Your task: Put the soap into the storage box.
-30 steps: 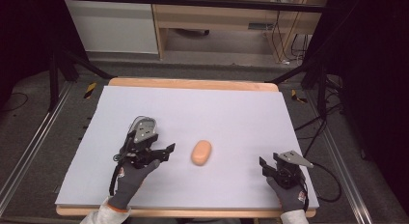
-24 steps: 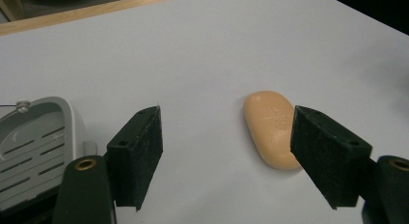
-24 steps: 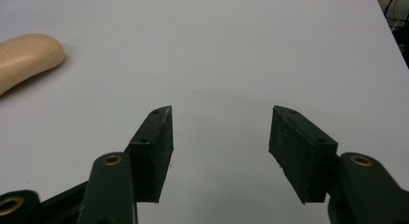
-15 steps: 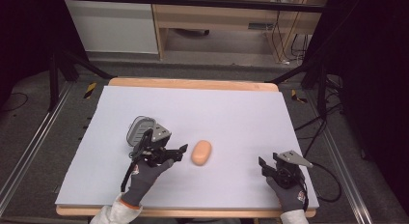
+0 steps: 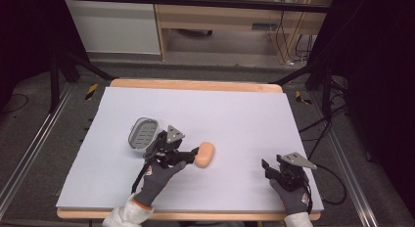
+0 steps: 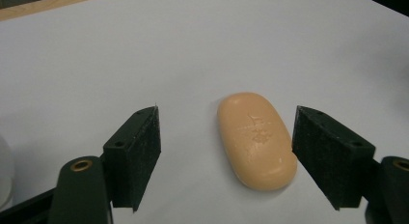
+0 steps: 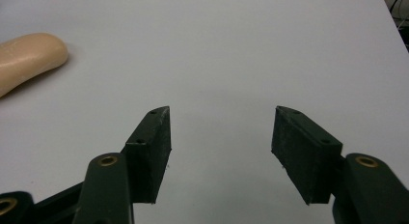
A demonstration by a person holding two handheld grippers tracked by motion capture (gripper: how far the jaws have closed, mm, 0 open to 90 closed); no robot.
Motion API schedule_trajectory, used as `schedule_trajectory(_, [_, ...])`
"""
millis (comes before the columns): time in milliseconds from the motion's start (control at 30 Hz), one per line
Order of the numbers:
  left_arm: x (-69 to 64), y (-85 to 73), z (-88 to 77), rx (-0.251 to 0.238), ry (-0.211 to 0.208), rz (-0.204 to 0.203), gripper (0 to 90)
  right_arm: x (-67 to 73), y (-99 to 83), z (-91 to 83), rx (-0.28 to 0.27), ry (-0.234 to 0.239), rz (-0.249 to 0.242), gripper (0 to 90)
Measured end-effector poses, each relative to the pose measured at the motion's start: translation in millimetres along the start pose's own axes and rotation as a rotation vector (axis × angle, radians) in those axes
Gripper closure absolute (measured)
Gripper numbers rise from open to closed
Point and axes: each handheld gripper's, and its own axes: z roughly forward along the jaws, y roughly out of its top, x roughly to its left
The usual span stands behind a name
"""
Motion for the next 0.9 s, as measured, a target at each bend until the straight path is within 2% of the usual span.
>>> schedule_trajectory(333, [-8.7,-0.3,14.5,0.022,-0.001,0.02,23.9,0.1,-0.3,1.2,0.003,0.008,-0.003,37.9])
schedule_trajectory(433, [-10.9,-0.5,18.0,0.02,-0.001,0.012,23.4,0.7,-0.1,0.9,0.008,0.014,0.005,37.6])
schedule_trajectory(633, [-16.7,-2.1,27.4,0.051,-0.006,0.038,22.0,0.4,-0.5,1.8,0.006,0.009,-0.008,37.1])
schedule_trajectory(900, [-24.8,-1.7,42.3,0.073,-0.001,0.051,21.0,0.9,-0.9,2.7,0.013,0.014,-0.004,36.5])
